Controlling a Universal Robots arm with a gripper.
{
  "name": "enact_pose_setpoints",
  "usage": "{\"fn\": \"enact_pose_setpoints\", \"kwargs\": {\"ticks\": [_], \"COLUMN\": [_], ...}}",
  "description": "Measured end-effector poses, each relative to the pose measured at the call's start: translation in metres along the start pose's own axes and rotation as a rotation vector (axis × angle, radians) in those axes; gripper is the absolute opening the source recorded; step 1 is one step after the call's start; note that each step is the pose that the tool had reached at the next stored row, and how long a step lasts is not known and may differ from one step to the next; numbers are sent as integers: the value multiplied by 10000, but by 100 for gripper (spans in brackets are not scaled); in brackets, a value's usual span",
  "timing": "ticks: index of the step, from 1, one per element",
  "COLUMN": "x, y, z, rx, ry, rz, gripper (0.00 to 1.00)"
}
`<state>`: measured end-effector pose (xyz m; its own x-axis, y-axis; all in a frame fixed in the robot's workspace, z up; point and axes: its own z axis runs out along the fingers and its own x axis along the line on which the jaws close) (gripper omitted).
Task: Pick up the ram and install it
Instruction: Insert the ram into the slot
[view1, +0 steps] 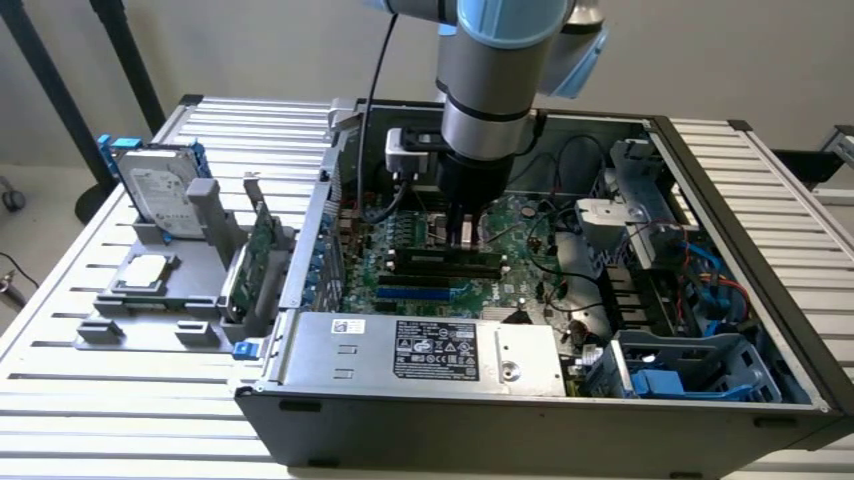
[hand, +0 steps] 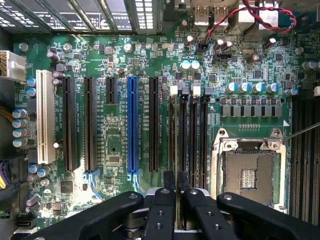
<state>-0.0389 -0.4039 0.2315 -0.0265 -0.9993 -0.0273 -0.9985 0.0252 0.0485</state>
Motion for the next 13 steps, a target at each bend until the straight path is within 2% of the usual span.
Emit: {"fn": "enact_pose_setpoints", "kwargs": {"ticks": [13], "x": [-4], "y": [-12], "z": [14], "rx": [0], "ry": [-1], "rz": [0], "gripper": [14]}}
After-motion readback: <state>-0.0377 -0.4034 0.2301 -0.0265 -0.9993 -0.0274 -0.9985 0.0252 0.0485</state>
